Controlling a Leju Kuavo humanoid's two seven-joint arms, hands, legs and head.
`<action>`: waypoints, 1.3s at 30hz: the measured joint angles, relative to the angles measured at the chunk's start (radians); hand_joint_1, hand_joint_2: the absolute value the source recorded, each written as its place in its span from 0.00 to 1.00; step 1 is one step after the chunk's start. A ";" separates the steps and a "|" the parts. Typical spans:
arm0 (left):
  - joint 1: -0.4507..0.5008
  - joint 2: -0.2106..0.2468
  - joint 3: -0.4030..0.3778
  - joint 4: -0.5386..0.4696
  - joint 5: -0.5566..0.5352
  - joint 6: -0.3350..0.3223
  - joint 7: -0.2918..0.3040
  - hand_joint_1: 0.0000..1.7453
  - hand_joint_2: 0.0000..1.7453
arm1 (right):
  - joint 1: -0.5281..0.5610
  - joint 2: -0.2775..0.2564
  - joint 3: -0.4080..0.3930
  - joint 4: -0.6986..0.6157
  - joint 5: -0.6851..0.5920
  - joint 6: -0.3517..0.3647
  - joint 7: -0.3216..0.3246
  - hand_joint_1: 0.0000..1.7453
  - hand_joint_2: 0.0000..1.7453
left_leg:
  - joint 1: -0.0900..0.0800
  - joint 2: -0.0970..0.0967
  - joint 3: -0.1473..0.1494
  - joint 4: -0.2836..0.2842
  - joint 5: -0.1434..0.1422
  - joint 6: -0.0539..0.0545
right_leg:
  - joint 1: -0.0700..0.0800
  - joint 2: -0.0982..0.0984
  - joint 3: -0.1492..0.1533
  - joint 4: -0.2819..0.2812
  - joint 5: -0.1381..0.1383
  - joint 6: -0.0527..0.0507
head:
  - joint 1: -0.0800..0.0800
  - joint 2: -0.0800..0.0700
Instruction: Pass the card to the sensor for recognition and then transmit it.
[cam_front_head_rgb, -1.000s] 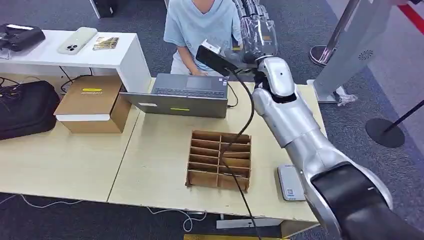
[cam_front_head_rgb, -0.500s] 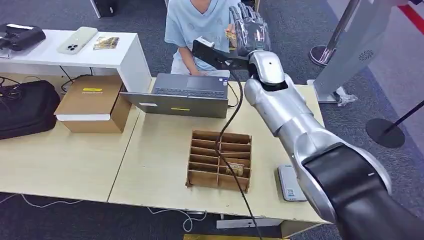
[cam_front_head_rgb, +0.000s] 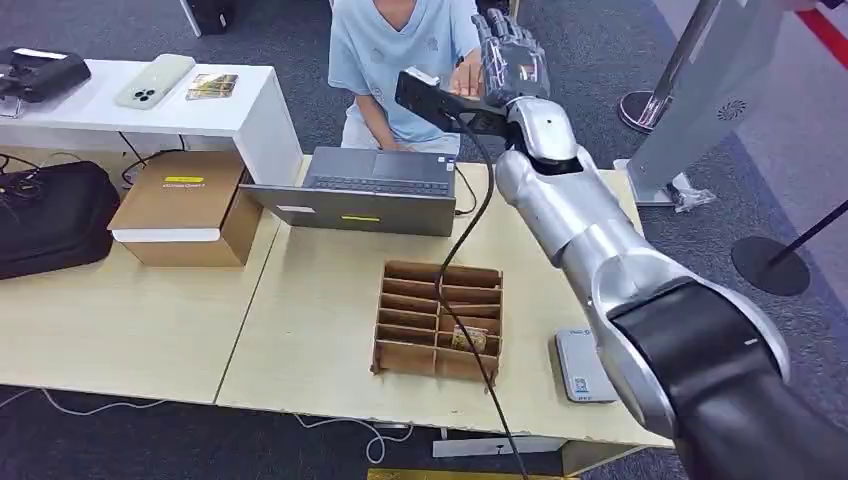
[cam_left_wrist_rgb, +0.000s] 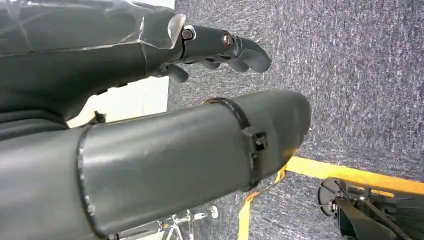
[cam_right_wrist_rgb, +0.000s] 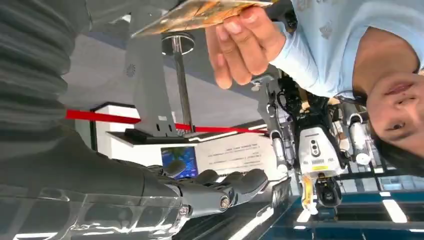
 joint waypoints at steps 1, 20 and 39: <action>0.000 0.000 0.000 0.000 0.000 0.000 0.000 0.00 0.00 | 0.000 0.000 -0.002 0.003 -0.004 -0.002 -0.005 1.00 1.00 | 0.000 0.000 0.000 0.000 0.000 0.000 | 0.000 0.000 0.000 0.000 0.000 0.000 | 0.000 0.000; 0.000 0.003 -0.002 0.000 -0.011 -0.001 0.001 0.00 0.00 | 0.002 -0.005 -0.034 0.014 -0.026 -0.023 -0.053 1.00 1.00 | 0.000 0.000 0.000 0.000 0.000 0.000 | 0.000 0.000 0.000 0.000 0.000 0.000 | 0.000 0.000; 0.000 0.003 -0.002 0.000 -0.006 0.000 0.002 0.00 0.00 | 0.069 -0.031 -0.132 -0.088 -0.218 -0.220 -0.265 1.00 1.00 | 0.000 0.000 0.000 0.000 0.000 0.000 | 0.000 0.000 0.000 0.000 0.000 0.000 | 0.000 0.000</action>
